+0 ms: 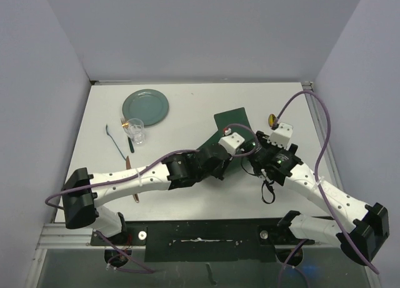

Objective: Set the dinner table for one person
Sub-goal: Flatten out the napkin at the center of the board.

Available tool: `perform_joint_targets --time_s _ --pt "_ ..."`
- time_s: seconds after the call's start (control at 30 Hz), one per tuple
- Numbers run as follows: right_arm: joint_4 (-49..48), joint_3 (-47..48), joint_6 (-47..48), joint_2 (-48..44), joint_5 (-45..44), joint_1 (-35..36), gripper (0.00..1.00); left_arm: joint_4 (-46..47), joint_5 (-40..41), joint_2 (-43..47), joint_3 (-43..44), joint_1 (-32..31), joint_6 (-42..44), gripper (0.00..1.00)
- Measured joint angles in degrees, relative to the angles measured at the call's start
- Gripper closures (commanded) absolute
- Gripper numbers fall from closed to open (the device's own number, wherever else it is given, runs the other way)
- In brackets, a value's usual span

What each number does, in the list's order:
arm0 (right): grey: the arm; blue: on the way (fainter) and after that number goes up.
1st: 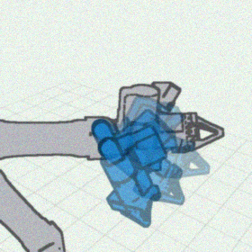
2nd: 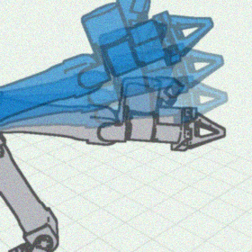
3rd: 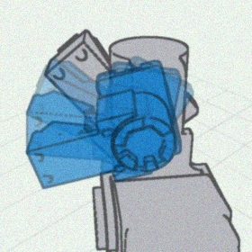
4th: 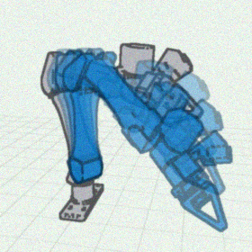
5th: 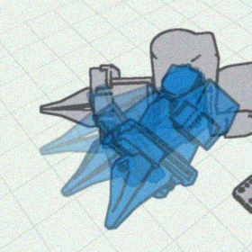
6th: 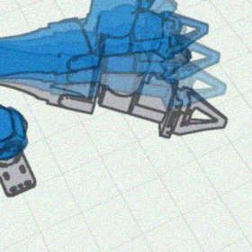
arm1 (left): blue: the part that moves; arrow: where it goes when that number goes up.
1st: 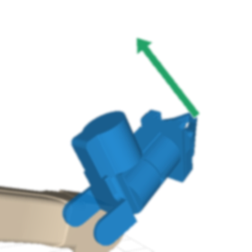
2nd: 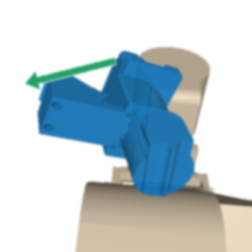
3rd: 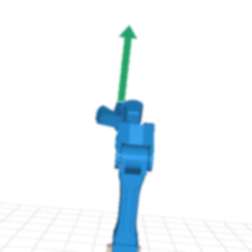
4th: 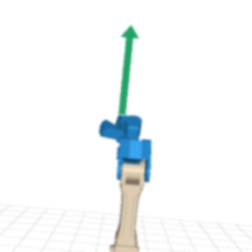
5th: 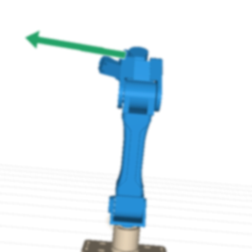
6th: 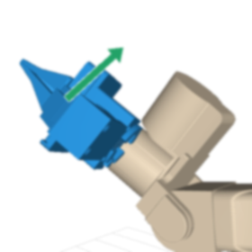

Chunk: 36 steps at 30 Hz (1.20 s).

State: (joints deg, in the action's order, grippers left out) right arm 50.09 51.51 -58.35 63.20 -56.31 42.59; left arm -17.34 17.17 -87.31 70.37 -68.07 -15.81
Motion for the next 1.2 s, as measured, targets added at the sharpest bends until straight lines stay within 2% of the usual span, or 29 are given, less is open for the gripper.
perform_joint_targets --time_s 0.23,0.43,0.57,0.8,1.2 --pt "-4.2 -0.5 3.1 -3.3 1.9 -5.7 0.14 -1.2 1.7 7.7 -6.6 -3.4 -0.5 1.00" --pt "-11.9 -2.1 8.3 -3.3 8.4 -13.0 0.14 -2.9 1.0 16.4 -10.4 -3.8 -0.4 1.00" --pt "-18.9 -2.7 13.0 -1.7 16.9 -18.1 0.15 -2.8 -1.9 18.9 -12.6 -3.8 0.1 1.00" --pt "-27.0 -2.4 19.0 4.9 31.8 -20.1 0.14 -2.0 -7.8 19.3 -15.8 -3.8 0.8 1.00" --pt "-39.8 -2.4 18.9 13.1 60.2 -28.6 0.15 -0.7 -12.2 27.1 -19.5 -3.9 1.3 1.00"
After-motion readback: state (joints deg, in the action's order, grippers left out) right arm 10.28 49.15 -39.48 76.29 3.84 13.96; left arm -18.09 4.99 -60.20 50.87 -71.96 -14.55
